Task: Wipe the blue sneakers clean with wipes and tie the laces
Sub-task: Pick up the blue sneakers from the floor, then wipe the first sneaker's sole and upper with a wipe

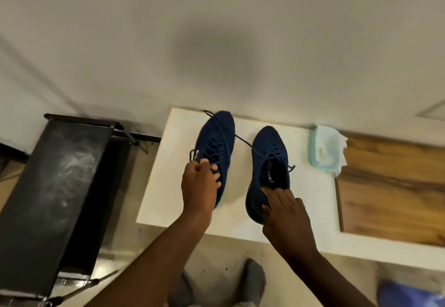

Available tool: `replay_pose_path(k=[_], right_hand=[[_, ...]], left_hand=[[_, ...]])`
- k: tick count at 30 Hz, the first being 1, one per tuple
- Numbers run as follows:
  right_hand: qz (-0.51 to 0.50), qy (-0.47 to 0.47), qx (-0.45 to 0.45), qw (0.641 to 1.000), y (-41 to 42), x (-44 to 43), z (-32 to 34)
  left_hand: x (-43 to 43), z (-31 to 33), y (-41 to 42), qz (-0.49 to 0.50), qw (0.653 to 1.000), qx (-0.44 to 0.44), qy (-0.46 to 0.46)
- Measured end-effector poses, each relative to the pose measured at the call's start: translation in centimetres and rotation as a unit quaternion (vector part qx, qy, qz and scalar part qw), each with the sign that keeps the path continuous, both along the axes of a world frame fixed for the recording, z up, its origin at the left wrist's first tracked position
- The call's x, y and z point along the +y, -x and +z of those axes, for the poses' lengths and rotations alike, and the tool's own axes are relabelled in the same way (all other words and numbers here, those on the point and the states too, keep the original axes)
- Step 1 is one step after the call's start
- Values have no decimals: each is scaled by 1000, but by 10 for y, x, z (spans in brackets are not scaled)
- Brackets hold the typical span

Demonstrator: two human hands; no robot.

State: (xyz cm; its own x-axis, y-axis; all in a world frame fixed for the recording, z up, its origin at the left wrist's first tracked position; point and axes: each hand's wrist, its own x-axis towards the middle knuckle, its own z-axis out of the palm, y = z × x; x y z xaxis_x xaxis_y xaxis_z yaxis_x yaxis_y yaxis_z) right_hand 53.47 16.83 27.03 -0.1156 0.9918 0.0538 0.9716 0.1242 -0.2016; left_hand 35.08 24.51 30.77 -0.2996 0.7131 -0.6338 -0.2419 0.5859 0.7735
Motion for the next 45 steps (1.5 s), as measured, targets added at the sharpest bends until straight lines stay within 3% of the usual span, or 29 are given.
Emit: replay_pose_path(k=[9,17,21,25,34,39,45], right_hand=[[-4,-12,-7,1000,-8,-48,-86],[40,-68,-4,997,-26,-48,-97],[47,-34,-22,998,-29,-53,-83],[25,-37,-35,998,-38,-71,-52],[24,-127,-124,984,-48,-129,51],[24,-143,-104,984,-41,-141,76],[18,-129,-90,987,-37,-116,62]], left_hand=[[-7,-60,-21,-51,996,23,-67],[-16,-82,-22,-97,987,-7,-125],[-50,-55,-14,-152,981,-42,-115],[-98,-15,-4,-177,975,-23,-135],[-182,58,-5,-166,971,7,-174],[-193,68,-27,-195,963,22,-185],[-166,51,-46,-266,950,31,-162]])
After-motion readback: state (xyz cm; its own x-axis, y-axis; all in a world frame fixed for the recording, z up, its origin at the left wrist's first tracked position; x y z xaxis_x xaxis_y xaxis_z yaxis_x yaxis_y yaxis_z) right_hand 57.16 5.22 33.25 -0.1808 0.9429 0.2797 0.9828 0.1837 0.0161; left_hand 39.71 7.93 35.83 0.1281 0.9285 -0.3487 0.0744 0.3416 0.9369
